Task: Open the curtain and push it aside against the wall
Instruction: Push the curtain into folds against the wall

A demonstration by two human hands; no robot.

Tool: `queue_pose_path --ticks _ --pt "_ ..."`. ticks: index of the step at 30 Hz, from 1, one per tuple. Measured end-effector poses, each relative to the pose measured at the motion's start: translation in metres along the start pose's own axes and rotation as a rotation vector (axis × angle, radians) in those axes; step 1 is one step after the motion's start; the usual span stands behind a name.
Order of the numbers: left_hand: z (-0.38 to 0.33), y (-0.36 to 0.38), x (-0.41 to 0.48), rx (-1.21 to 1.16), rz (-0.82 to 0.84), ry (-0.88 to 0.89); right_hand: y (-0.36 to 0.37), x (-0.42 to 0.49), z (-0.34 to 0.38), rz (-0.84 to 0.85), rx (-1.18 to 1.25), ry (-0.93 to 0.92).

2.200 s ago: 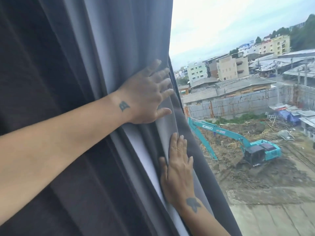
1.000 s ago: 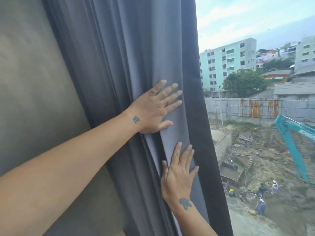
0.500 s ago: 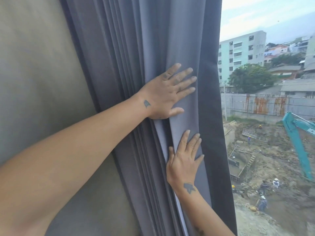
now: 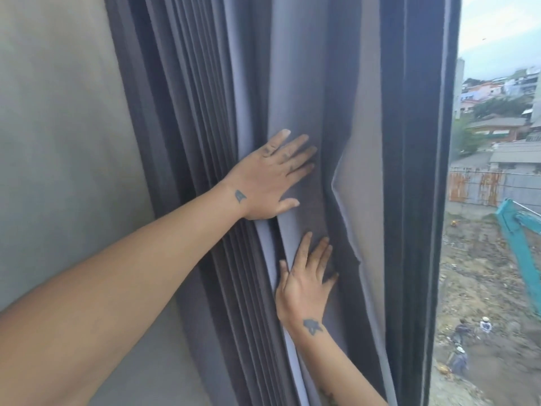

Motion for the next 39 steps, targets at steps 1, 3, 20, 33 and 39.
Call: queue_pose_path --ticks 1,3,20,33,39 --pt "0.005 0.011 -0.003 0.000 0.011 -0.013 0.010 0.006 0.007 0.037 0.016 -0.012" --pt "0.015 0.033 -0.007 0.007 0.041 -0.032 0.026 0.017 0.022 0.078 0.033 -0.031" --pt "0.109 0.177 -0.029 -0.044 0.266 -0.127 0.150 0.102 0.133 0.142 0.113 -0.169" --pt "0.132 0.221 -0.053 -0.077 0.273 -0.129 0.186 0.101 0.176 0.139 0.051 -0.147" --pt "0.126 0.211 -0.050 -0.101 0.216 -0.089 0.171 0.095 0.165 0.171 -0.067 -0.102"
Point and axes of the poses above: each hand's wrist, its own x-axis towards the middle knuckle, its own y-axis out of the palm, z = x × y, the point moved 3 cm from there along x, towards the middle knuckle, and after that the axes turned 9 degrees about -x, right-handed, at the moved point
